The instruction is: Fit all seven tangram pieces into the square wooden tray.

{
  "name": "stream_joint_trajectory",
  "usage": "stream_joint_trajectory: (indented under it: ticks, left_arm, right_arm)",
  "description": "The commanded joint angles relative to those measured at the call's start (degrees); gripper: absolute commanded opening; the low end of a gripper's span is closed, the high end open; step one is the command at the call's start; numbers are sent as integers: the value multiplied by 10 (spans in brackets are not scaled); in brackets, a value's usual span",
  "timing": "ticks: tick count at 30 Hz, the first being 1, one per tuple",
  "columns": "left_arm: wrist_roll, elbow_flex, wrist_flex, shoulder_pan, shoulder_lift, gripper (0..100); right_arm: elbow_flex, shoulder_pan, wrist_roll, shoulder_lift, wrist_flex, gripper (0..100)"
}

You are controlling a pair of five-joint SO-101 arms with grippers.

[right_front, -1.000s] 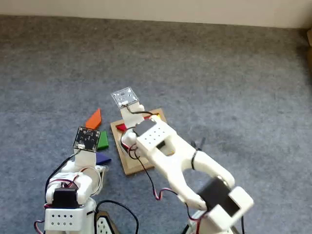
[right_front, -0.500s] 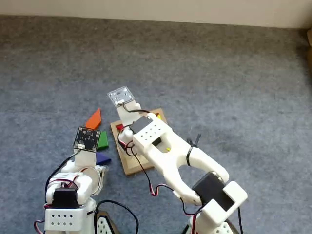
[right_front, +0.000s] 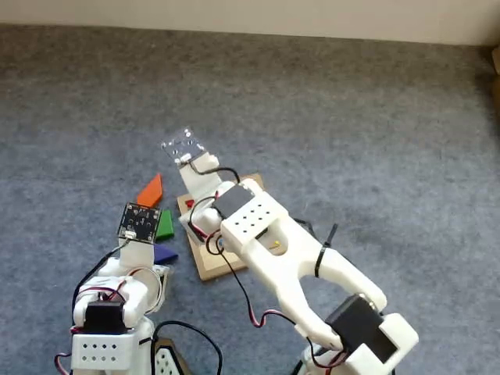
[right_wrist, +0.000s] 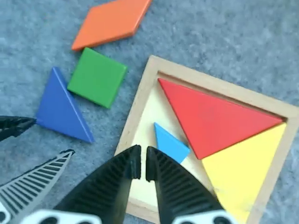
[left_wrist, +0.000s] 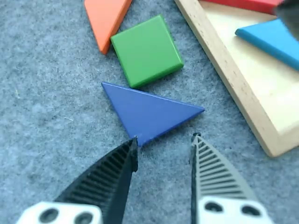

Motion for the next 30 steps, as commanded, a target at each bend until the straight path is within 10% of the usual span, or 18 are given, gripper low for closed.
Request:
stream_joint_trajectory:
  ticks: [1, 30]
  left_arm:
    - [5, 12, 2, -7, -24, 185]
    - [5, 12, 2, -7, -24, 185]
  right_arm:
    - [7, -19, 6, -6, -33, 23]
    - [11, 36, 6, 72, -152, 23]
